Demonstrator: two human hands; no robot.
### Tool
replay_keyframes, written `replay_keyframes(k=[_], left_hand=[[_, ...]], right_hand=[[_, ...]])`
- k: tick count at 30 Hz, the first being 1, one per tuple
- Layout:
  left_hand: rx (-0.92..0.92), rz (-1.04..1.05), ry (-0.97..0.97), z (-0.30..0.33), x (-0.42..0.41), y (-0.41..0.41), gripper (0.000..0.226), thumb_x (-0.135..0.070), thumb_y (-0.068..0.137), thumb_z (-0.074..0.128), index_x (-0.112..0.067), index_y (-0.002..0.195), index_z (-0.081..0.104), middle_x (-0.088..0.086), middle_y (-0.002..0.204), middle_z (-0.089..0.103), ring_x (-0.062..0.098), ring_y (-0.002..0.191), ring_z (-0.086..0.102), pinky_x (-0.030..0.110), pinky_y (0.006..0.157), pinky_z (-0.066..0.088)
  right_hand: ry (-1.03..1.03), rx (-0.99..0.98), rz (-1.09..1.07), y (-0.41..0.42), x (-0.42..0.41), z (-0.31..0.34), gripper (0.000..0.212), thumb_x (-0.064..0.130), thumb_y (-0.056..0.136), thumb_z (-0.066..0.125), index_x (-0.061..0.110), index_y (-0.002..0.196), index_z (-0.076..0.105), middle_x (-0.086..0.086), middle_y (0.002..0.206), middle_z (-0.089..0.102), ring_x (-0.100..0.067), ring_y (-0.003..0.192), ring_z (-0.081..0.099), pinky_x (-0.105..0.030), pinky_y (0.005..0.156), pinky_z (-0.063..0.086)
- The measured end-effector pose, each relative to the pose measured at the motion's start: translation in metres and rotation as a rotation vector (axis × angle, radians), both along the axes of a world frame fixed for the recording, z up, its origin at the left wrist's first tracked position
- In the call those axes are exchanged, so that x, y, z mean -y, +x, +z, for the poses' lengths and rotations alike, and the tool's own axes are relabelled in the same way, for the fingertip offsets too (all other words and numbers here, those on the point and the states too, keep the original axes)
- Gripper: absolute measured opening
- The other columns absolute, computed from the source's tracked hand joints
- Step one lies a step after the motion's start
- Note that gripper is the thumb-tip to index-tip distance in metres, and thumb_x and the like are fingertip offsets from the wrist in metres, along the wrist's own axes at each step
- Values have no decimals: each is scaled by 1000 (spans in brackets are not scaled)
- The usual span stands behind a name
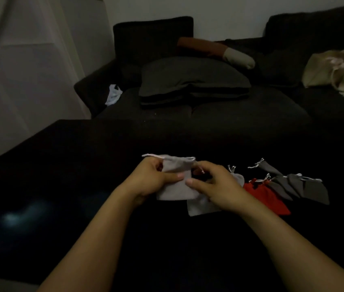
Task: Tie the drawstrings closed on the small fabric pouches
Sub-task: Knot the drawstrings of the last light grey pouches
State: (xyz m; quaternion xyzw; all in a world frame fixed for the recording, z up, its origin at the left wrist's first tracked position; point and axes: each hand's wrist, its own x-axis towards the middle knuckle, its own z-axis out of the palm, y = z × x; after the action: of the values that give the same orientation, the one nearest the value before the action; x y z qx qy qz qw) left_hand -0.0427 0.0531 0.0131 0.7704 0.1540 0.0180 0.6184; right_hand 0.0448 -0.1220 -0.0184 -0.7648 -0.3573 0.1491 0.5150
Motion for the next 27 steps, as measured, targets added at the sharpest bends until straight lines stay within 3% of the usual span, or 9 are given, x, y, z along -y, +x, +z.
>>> replay_keyframes(k=[3, 8, 11, 14, 17, 19, 21, 24, 27], left_hand=[[150, -58, -21, 14, 18, 5, 31, -11, 79, 79, -23, 106, 73, -4, 104, 76, 10, 99, 72, 23, 77, 58], [188, -97, -84, 16, 30, 18, 33, -7, 76, 81, -18, 106, 73, 4, 106, 76, 19, 101, 72, 29, 79, 58], [187, -109, -158, 21, 40, 26, 36, -25, 68, 86, -21, 103, 75, 6, 106, 76, 20, 98, 73, 27, 73, 59], [182, 22, -222, 32, 55, 33, 35, -57, 82, 60, -27, 90, 79, 3, 99, 77, 15, 88, 75, 25, 62, 58], [206, 140, -242, 34, 62, 41, 53, -52, 101, 32, -31, 85, 78, -2, 91, 78, 11, 83, 75, 24, 57, 58], [241, 189, -347, 33, 65, 43, 57, -53, 101, 29, -25, 89, 78, 3, 94, 78, 16, 87, 75, 28, 59, 59], [272, 214, -401, 33, 68, 46, 60, -55, 100, 29, -19, 93, 76, 6, 95, 78, 19, 90, 75, 31, 65, 60], [310, 197, -448, 30, 74, 53, 63, -53, 101, 29, -14, 87, 76, 11, 94, 77, 22, 89, 75, 34, 70, 57], [321, 152, -465, 26, 77, 57, 70, -55, 101, 27, -17, 76, 80, 12, 93, 77, 23, 89, 75, 34, 69, 58]], right_hand=[[137, -153, 55, 9, 16, 17, 14, 14, 92, 65, 4, 102, 68, -18, 85, 71, -12, 71, 67, -23, 61, 51], [135, -154, 27, 17, 40, 36, 19, 23, 96, 59, 13, 82, 67, -5, 63, 62, -13, 54, 57, -22, 47, 44], [102, -144, -48, 19, 51, 43, 33, 30, 100, 50, 8, 84, 67, -6, 66, 62, -14, 55, 55, -25, 49, 44], [127, -144, -97, 24, 60, 48, 43, 36, 102, 44, 0, 88, 63, -21, 74, 62, -23, 63, 55, -36, 59, 43], [194, -183, -151, 26, 65, 54, 47, 39, 102, 42, 6, 75, 60, -8, 63, 61, -16, 54, 55, -26, 49, 44], [306, -281, -230, 27, 66, 57, 46, 36, 101, 46, 14, 63, 60, -4, 64, 62, -14, 52, 53, -23, 45, 42], [503, -437, -285, 30, 67, 59, 48, 30, 98, 52, 16, 52, 55, -9, 71, 62, -15, 57, 51, -27, 51, 39], [811, -730, -216, 31, 72, 63, 43, 26, 94, 55, 14, 54, 47, -12, 92, 71, -13, 62, 52, -27, 57, 36], [954, -885, -164, 29, 77, 63, 41, 28, 95, 54, 13, 58, 47, -8, 91, 75, -11, 57, 60, -19, 45, 40]])
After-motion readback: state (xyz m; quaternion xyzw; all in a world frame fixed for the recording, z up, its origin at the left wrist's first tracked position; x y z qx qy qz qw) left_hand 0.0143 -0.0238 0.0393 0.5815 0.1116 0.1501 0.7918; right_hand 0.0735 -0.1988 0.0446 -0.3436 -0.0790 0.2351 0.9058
